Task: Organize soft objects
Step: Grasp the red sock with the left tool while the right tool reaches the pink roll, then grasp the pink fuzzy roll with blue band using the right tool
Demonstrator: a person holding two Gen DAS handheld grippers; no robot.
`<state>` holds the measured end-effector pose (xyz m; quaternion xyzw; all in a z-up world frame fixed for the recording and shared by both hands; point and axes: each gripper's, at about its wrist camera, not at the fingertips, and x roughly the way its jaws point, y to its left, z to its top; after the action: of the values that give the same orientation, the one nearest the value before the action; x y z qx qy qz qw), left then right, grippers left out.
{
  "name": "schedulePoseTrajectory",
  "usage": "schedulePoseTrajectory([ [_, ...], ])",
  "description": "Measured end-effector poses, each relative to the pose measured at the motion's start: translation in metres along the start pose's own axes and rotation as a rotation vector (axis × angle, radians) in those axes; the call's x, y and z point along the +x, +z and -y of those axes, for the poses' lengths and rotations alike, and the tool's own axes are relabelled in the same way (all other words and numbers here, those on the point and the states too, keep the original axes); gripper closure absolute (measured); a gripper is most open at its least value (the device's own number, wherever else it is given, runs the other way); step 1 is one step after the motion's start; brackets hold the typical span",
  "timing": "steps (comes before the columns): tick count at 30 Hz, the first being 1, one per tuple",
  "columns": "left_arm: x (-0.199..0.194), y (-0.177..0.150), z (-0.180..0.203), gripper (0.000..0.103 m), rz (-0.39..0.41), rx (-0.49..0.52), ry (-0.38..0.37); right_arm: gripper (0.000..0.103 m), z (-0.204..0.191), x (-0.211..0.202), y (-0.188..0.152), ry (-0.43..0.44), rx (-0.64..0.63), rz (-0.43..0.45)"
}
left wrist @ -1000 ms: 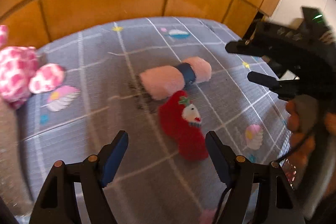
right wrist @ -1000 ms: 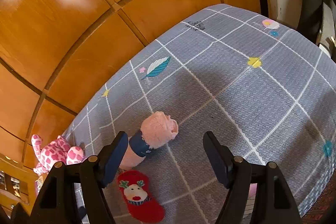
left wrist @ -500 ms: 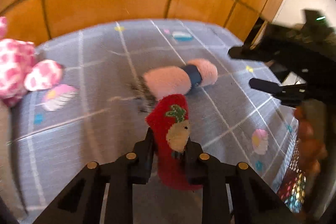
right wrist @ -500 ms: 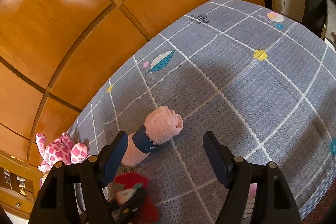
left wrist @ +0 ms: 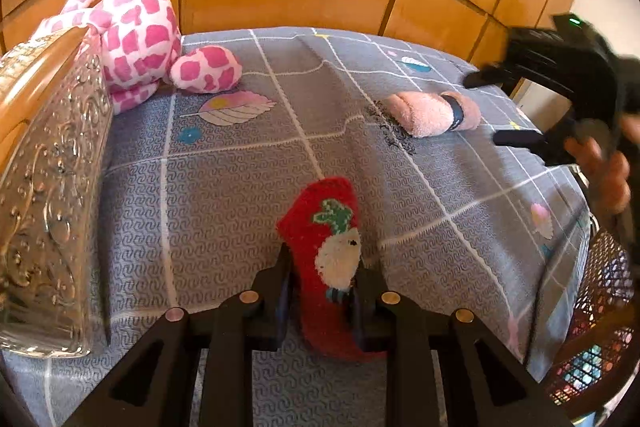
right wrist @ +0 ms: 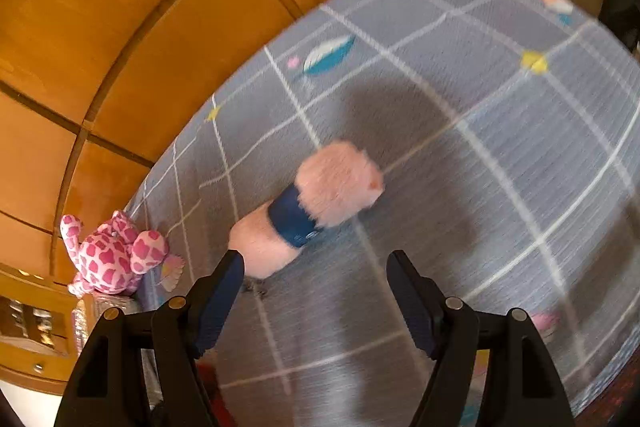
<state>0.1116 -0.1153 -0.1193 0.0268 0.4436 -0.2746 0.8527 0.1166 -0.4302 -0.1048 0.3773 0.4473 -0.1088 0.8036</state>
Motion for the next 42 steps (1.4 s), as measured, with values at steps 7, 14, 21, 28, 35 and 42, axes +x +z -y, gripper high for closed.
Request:
schedulePoseTrajectory([
  [7, -0.005, -0.009, -0.009, 0.078, 0.031, -0.028, -0.038, 0.028, -0.024, 0.047, 0.018, -0.033, 0.095, -0.039],
  [14, -0.007, -0.01, -0.01, 0.077, 0.038, -0.042, -0.053, 0.058, -0.054, 0.074, 0.032, -0.247, -0.062, 0.037],
  [21, -0.01, -0.013, -0.01, 0.076, 0.044, -0.049, -0.046, 0.062, -0.103, 0.055, 0.003, -0.207, -0.567, -0.032],
  [28, -0.01, -0.012, 0.0, 0.077, 0.041, -0.018, 0.0, 0.062, -0.099, 0.077, -0.039, -0.307, -0.776, -0.136],
  [35, -0.006, -0.004, 0.013, 0.08, 0.018, 0.022, 0.056, 0.062, -0.085, 0.08, -0.024, -0.273, -0.668, -0.134],
  [42, -0.024, 0.042, 0.015, 0.082, 0.024, -0.003, 0.056, 0.062, -0.087, 0.076, -0.036, -0.298, -0.7, -0.12],
])
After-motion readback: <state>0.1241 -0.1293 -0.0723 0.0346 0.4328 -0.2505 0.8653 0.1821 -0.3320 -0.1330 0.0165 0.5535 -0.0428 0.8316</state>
